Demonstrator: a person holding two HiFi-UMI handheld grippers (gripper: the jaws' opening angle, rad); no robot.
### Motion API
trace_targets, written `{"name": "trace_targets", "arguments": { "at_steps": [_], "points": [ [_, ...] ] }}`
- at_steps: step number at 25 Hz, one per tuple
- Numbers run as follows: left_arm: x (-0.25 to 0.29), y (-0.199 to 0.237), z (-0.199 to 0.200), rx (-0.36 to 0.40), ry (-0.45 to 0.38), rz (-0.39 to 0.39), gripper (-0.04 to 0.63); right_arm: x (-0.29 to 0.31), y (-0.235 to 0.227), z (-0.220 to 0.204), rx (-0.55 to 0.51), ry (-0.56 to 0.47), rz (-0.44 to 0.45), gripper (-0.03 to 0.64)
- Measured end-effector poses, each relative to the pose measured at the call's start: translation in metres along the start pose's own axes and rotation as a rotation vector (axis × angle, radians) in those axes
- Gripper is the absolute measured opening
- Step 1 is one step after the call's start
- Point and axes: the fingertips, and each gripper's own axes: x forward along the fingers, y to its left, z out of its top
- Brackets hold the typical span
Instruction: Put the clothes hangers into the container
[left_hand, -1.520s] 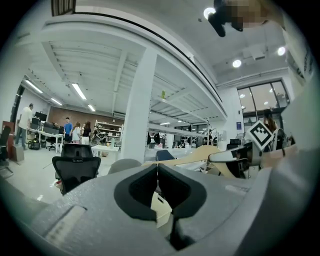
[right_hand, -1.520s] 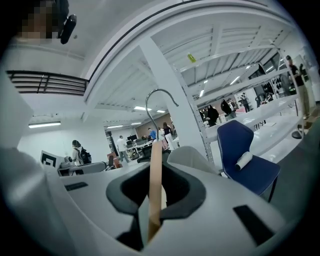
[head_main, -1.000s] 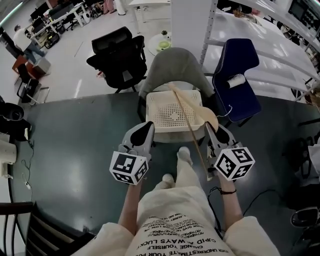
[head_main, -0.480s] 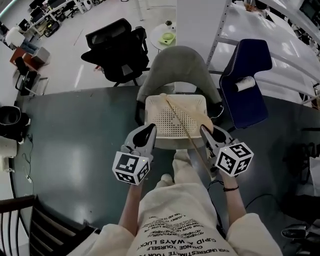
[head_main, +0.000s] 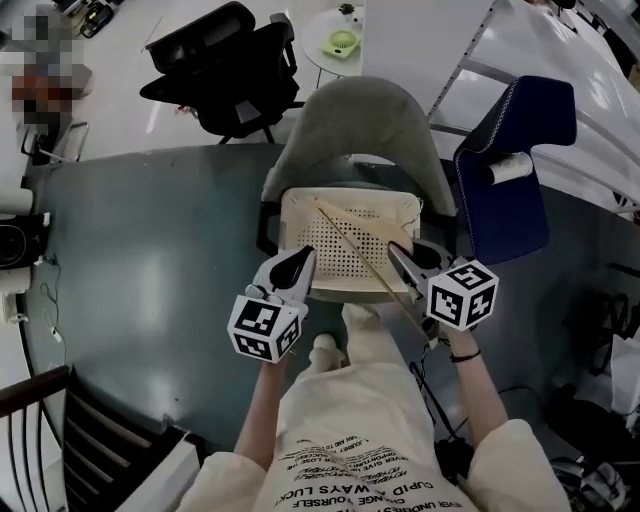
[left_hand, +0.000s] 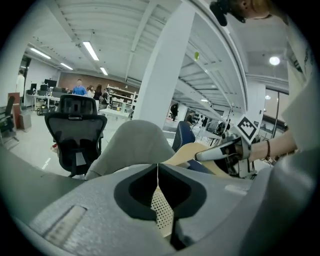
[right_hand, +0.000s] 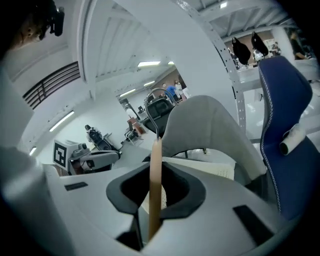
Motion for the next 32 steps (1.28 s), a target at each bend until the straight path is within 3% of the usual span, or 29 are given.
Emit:
{"name": "trace_targets", "arguments": {
  "at_steps": [18,32],
  "points": [
    [0.09,0.027,-0.069,-0.2,0.176,0.008,0.023,0.093,-0.063,-0.043,0.112,0.233,0.157,0.055],
    [0.115,0.029,-0.099,-0.259,0.222,0.0,0.023,0.13,-0.085,-0.058,0.162,0.287,0.175,0.055]
  ]
}}
